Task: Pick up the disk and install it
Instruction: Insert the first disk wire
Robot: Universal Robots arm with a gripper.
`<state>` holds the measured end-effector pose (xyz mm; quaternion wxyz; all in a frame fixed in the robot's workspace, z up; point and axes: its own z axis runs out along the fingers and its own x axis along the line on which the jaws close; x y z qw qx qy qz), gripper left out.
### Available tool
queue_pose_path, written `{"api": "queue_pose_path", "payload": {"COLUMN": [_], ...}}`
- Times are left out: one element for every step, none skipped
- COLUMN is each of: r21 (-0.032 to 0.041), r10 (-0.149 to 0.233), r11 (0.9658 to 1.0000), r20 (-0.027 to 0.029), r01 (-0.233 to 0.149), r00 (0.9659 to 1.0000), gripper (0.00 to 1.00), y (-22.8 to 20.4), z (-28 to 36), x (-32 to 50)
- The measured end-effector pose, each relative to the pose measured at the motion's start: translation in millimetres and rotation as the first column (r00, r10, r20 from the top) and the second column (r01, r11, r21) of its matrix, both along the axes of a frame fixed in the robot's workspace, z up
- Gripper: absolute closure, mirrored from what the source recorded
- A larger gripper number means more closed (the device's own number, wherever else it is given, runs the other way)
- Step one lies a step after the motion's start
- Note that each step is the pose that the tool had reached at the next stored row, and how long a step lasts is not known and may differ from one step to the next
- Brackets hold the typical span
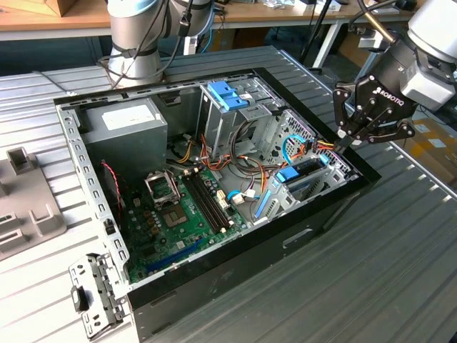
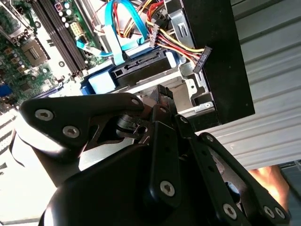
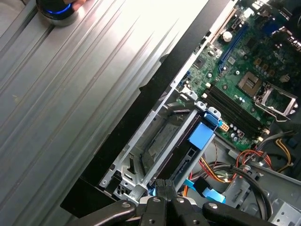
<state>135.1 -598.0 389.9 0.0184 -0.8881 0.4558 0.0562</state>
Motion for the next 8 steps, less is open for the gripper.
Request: {"api": "queue_pose_path", "payload": {"r21": [0.0000,-0.0001,-0.0001,0.0000,0.0000,0.0000,0.0000,0.0000], "r10": [0.004,0.008,0.012,0.019,0.022,0.028,0.033,0.037], "r11": [1.0000,1.0000,0.9999,0.9998,0.9998,0.9996,0.9995,0.9993], "r20": [0.0000,0.0000,0.0000,-0.0001,0.0000,0.0000,0.0000,0.0000], "r01": [-0.004,-0.008,-0.012,-0.019,-0.022,-0.028,-0.033,-0.037], "r00": [1.0000,1.0000,0.9999,0.9998,0.9998,0.9996,0.9995,0.9993], "gripper": [0.89,0.89,0.89,0.89,0.89,0.89,0.89,0.89], "y": [0.0,0.0,0.0,0.0,0.0,0.0,0.0,0.0], "z": [0.0,0.0,0.0,0.0,0.0,0.0,0.0,0.0], "x": [0.0,0.0,0.0,0.0,0.0,0.0,0.0,0.0]}}
